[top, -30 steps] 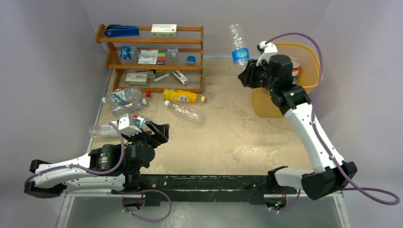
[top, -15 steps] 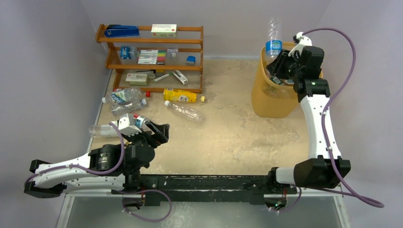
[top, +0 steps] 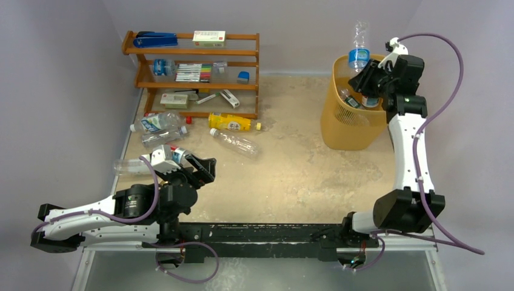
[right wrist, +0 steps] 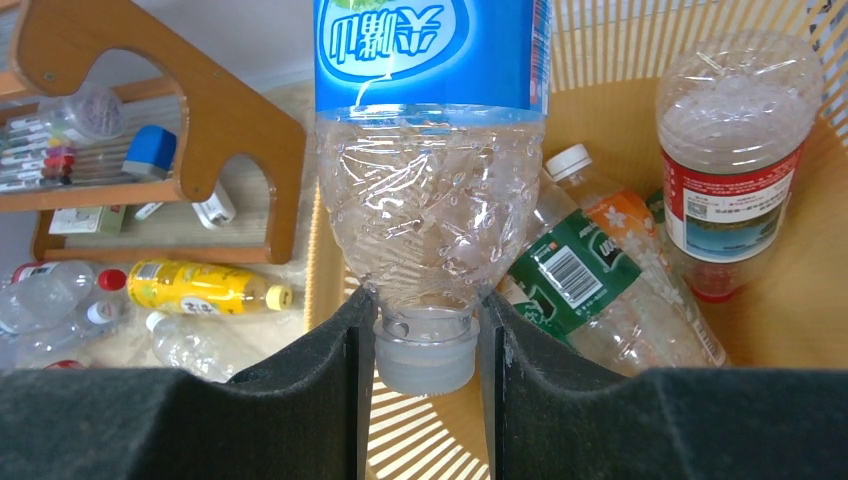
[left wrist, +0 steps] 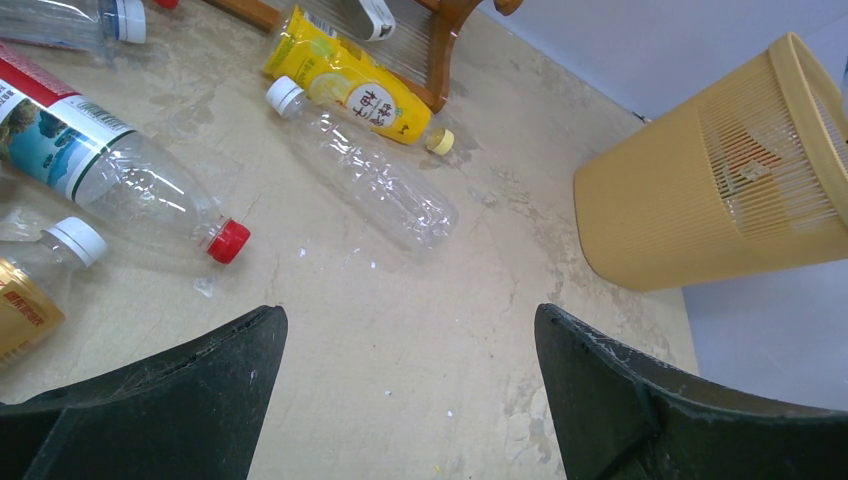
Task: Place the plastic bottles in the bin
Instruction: Place the plastic bottle in the trash bin.
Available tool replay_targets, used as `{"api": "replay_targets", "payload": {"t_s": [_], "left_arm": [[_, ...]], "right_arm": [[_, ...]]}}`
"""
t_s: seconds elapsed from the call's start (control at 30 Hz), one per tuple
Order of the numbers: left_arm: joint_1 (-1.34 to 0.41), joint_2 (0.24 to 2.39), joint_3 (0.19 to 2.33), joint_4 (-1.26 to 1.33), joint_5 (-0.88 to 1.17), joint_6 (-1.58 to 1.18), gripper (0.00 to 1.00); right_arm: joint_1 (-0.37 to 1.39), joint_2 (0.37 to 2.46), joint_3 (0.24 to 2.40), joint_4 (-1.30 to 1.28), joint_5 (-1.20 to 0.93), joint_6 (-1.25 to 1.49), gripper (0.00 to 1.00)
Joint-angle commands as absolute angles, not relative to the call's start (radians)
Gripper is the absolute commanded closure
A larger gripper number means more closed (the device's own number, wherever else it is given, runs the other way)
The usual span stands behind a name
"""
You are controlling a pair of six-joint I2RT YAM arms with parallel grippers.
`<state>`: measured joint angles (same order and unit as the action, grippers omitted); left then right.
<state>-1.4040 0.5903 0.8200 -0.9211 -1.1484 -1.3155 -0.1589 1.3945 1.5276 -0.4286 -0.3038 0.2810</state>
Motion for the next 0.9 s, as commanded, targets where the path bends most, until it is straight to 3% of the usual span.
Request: {"api": "replay_targets", "payload": {"t_s": [0.0,0.2,0.37,0.87], "left_arm": [[-1.411,0.590,0.824,-0.917,-1.157,-1.298,0.06],[-1.411,0.592,0.813,-0.896,-1.160,-1.297,0.06],[-1.411,0.605,0.811,-0.890,-1.152,-1.296,0.06],[-1.411,0.643,0.806,-0.851,-1.151,-1.291,0.03]], "right_arm": [[-0.182,1.400,1.597,-0.426,-0.328,0.287,0.64],[-0.197,1.410,1.609,-0.435,-0.330,0.288,0.41],[-0.202,1.395,1.618,-0.448,-0.313,0.286,0.29],[-0.140,1.284,1.595,-0.407,-0.479,0.267,0.20]]}}
